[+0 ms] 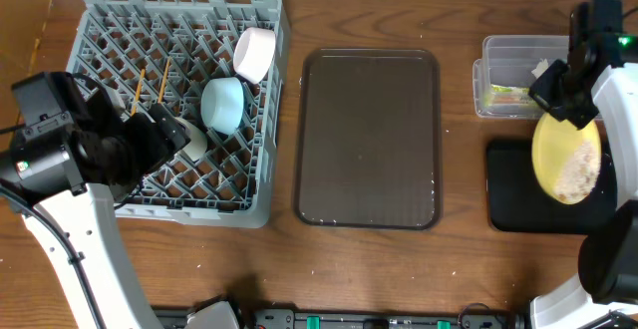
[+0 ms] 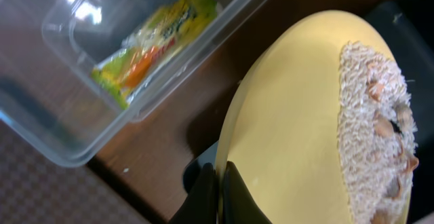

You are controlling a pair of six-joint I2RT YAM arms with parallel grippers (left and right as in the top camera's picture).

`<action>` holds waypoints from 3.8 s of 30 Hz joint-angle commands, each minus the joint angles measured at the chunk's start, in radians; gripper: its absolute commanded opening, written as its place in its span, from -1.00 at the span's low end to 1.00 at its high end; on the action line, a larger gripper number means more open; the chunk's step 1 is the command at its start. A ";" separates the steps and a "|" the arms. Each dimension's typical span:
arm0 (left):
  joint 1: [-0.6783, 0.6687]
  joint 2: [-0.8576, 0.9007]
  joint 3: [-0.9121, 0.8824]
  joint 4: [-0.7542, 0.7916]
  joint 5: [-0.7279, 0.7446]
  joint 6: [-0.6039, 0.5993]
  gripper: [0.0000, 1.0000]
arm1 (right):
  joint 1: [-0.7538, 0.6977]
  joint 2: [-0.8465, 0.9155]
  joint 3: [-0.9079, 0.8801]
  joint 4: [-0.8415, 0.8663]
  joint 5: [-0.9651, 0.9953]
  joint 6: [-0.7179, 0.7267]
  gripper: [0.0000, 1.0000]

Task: Sort waste into correct bins and load items into the dishwasher
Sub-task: 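Tilt the plate to dump the rice onto the black tray, then carry the empty plate left and set it on the brown tray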

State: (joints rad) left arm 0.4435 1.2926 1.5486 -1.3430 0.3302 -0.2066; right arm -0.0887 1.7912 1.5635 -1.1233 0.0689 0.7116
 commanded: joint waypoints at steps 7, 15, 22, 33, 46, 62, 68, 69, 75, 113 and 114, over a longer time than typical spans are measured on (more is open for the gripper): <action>0.005 0.002 0.004 -0.003 -0.009 -0.002 0.89 | -0.018 -0.037 -0.076 0.031 -0.246 -0.059 -0.98; 0.005 0.002 0.004 -0.003 -0.009 -0.002 0.89 | -0.114 -0.115 -0.076 0.031 -0.392 -0.145 -0.97; 0.005 0.002 0.004 -0.003 -0.009 -0.002 0.89 | -0.150 -0.196 -0.076 -0.005 -0.418 -0.175 -0.98; 0.005 0.002 0.004 -0.003 -0.009 -0.002 0.89 | -0.174 -0.201 -0.080 -0.018 -0.544 -0.343 -0.98; 0.005 0.002 0.004 -0.003 -0.010 -0.002 0.89 | -0.254 -0.201 -0.176 -0.017 -0.676 -0.472 -0.98; 0.005 0.002 0.004 -0.003 -0.009 -0.002 0.89 | -0.278 -0.203 -0.193 0.037 -0.826 -0.476 -0.98; 0.005 0.002 0.004 -0.003 -0.009 -0.002 0.89 | -0.280 -0.203 -0.193 0.049 -0.846 -0.481 -0.98; 0.005 0.002 0.004 -0.003 -0.009 -0.002 0.90 | -0.280 -0.203 -0.193 0.061 -0.833 -0.479 -0.98; 0.005 0.002 0.004 -0.003 -0.010 -0.002 0.89 | -0.283 -0.203 -0.193 0.051 -0.814 -0.480 -0.98; 0.005 0.002 0.004 -0.003 -0.010 -0.002 0.90 | -0.335 -0.236 -0.192 -0.001 -1.164 -0.545 -0.97; 0.005 0.002 0.004 -0.003 -0.009 -0.002 0.89 | -0.333 -0.242 -0.192 0.003 -1.178 -0.545 -0.97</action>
State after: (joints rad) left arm 0.4435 1.2934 1.5486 -1.3430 0.3302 -0.2066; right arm -0.4252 1.6001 1.3655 -1.1316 -0.9344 0.1886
